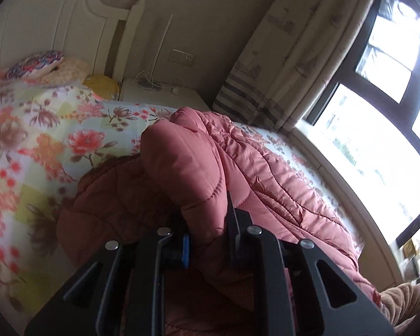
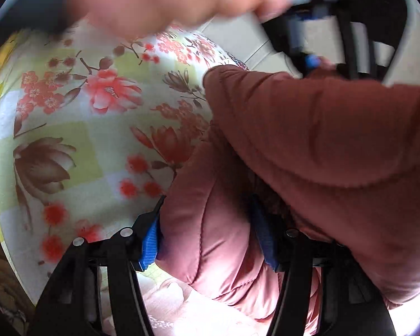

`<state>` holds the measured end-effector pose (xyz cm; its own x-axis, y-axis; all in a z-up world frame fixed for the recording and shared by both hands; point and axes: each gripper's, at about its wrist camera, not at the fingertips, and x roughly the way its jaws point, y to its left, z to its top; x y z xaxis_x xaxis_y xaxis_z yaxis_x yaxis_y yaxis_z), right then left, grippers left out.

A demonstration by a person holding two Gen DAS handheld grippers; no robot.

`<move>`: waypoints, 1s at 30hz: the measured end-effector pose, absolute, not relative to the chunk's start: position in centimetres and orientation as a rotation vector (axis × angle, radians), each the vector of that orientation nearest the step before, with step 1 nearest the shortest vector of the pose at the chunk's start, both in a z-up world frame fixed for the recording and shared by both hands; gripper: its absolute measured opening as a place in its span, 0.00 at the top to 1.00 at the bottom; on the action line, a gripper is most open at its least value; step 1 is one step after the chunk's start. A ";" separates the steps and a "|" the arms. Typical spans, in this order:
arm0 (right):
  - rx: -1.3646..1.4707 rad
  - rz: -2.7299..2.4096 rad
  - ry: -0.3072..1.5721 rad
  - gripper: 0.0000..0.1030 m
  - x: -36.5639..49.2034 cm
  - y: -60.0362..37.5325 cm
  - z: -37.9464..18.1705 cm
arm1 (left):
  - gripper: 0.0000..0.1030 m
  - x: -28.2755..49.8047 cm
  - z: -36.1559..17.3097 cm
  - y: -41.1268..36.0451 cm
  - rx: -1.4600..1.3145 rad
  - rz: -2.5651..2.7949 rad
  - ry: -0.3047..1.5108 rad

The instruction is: Fold large clothes

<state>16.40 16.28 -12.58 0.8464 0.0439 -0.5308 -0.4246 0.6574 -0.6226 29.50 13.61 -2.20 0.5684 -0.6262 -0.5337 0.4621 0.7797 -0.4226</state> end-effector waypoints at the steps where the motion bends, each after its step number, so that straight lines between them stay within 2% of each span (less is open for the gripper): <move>1: -0.818 0.279 0.507 0.46 16.4 16.2 -12.6 | 0.81 29.3 -3.5 14.5 -0.322 -0.651 0.705; 5: -0.860 0.303 0.510 0.46 15.9 16.3 -12.8 | 0.79 29.4 -7.1 16.0 -0.485 -0.661 0.690; 9: -0.846 0.526 0.595 0.45 12.6 13.9 -11.2 | 0.77 30.2 -8.1 16.7 -0.511 -0.665 0.721; 12: -0.579 0.780 0.603 0.46 10.3 8.5 -7.0 | 0.76 30.1 -8.0 16.7 -0.475 -0.664 0.733; 14: -0.365 0.819 0.522 0.46 10.5 4.1 -3.1 | 0.75 30.0 -8.1 16.6 -0.479 -0.660 0.736; 17: -0.167 0.661 0.426 0.46 14.0 -0.8 1.0 | 0.75 29.9 -8.3 16.6 -0.489 -0.641 0.737; 20: -0.030 0.571 0.479 0.45 19.4 -3.3 1.5 | 0.74 29.8 -8.2 16.4 -0.476 -0.623 0.740; 24: -0.226 0.589 0.674 0.44 22.3 0.9 -4.5 | 0.71 29.9 -8.0 16.2 -0.481 -0.587 0.747; 26: -0.366 0.498 0.633 0.44 21.0 2.9 -6.6 | 0.71 30.4 -8.0 15.7 -0.469 -0.587 0.749; 30: -0.477 0.325 0.593 0.44 19.7 5.1 -7.3 | 0.68 32.8 -7.8 13.5 -0.389 -0.612 0.741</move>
<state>19.67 5.15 -7.29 0.7840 0.1561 -0.6008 -0.4230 0.8427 -0.3332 32.80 13.48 -7.76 0.5780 -0.6398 -0.5066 0.3760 0.7598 -0.5304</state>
